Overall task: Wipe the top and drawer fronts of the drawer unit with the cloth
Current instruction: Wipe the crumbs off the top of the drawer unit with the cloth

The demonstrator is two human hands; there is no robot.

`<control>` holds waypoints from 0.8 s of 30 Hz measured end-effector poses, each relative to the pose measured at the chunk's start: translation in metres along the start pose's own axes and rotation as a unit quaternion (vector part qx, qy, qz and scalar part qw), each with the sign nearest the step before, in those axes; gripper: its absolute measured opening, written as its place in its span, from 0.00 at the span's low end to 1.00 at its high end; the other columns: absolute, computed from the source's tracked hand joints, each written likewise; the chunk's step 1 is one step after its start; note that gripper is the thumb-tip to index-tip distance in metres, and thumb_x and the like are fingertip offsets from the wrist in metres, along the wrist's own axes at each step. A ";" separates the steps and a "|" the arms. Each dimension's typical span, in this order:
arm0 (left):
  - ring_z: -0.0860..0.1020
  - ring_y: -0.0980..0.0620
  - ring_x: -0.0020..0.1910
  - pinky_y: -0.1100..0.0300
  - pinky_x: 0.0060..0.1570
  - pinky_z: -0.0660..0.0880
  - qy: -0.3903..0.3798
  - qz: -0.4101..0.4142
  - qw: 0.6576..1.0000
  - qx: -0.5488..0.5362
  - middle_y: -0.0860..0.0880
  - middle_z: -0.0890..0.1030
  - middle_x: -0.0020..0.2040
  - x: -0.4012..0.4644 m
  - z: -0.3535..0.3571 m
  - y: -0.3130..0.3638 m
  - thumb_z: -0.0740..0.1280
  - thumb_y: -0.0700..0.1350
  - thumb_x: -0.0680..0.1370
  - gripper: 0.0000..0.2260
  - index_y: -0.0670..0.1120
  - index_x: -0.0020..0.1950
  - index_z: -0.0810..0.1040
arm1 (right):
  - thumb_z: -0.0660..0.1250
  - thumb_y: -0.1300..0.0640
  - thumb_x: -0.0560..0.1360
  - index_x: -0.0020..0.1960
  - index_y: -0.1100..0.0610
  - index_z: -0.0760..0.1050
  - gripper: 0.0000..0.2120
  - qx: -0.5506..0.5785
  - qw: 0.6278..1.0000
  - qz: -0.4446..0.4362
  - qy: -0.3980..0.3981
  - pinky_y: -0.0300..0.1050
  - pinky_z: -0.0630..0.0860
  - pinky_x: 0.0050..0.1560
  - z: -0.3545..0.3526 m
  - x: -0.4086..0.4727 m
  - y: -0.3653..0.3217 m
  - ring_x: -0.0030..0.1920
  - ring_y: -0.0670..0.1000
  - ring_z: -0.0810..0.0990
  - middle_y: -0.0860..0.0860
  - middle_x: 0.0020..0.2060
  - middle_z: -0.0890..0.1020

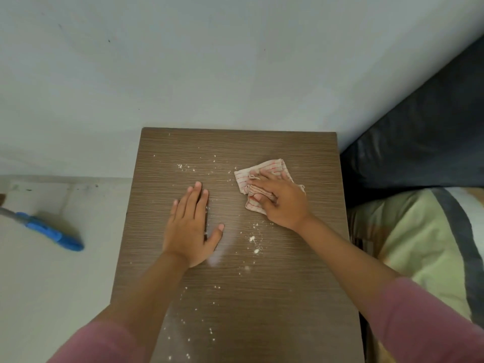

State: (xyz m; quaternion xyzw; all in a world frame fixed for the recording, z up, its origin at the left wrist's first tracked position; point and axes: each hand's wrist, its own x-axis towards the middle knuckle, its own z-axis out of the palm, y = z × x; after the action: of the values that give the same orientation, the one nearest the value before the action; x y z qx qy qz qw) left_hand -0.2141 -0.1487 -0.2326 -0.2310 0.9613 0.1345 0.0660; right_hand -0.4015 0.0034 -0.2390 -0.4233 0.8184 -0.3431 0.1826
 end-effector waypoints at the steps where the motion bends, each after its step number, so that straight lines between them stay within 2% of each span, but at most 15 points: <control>1: 0.49 0.48 0.75 0.47 0.71 0.48 0.004 -0.001 1.000 -0.005 0.45 0.52 0.76 0.000 0.000 0.000 0.52 0.63 0.74 0.36 0.42 0.75 0.53 | 0.66 0.57 0.75 0.63 0.46 0.75 0.17 0.006 1.000 0.004 -0.002 0.39 0.46 0.71 0.002 -0.008 -0.004 0.68 0.36 0.61 0.41 0.64 0.74; 6: 0.50 0.48 0.75 0.50 0.71 0.45 0.019 0.007 0.997 -0.077 0.45 0.53 0.76 -0.010 -0.005 -0.001 0.54 0.64 0.73 0.38 0.42 0.75 0.50 | 0.67 0.58 0.75 0.62 0.48 0.76 0.16 0.034 0.999 0.037 -0.005 0.42 0.48 0.72 0.012 -0.051 -0.023 0.66 0.36 0.63 0.39 0.61 0.75; 10: 0.51 0.48 0.75 0.48 0.71 0.47 0.026 0.006 0.994 -0.110 0.45 0.53 0.76 -0.065 -0.001 -0.007 0.56 0.63 0.74 0.38 0.42 0.75 0.51 | 0.66 0.58 0.75 0.61 0.49 0.77 0.15 0.045 0.997 0.056 -0.001 0.40 0.48 0.72 0.025 -0.089 -0.034 0.67 0.37 0.64 0.36 0.60 0.73; 14: 0.51 0.48 0.75 0.46 0.70 0.49 0.034 -0.027 0.991 -0.129 0.47 0.53 0.76 -0.138 0.004 -0.022 0.57 0.62 0.74 0.37 0.42 0.75 0.54 | 0.65 0.53 0.73 0.61 0.50 0.78 0.16 0.041 0.997 0.061 0.014 0.42 0.50 0.72 0.039 -0.122 -0.042 0.67 0.38 0.66 0.41 0.61 0.77; 20: 0.56 0.43 0.73 0.42 0.68 0.56 0.017 -0.050 0.994 -0.097 0.44 0.56 0.75 -0.216 0.022 -0.038 0.55 0.63 0.74 0.36 0.40 0.73 0.58 | 0.61 0.45 0.73 0.60 0.50 0.78 0.19 0.024 0.996 0.077 0.031 0.40 0.51 0.72 0.053 -0.160 -0.053 0.67 0.38 0.66 0.44 0.61 0.78; 24: 0.54 0.44 0.74 0.45 0.69 0.55 0.014 -0.043 0.998 -0.052 0.43 0.55 0.75 -0.219 0.030 -0.041 0.56 0.62 0.74 0.36 0.39 0.73 0.57 | 0.64 0.50 0.74 0.61 0.50 0.77 0.17 0.023 0.996 0.083 0.031 0.38 0.49 0.71 0.059 -0.177 -0.060 0.67 0.38 0.66 0.43 0.61 0.77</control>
State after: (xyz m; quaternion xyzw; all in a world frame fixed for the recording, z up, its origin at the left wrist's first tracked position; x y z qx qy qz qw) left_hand 0.0005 -0.0820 -0.2292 -0.2769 0.9430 0.1785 0.0463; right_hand -0.2307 0.0991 -0.2357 -0.3389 0.8478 -0.3585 0.1948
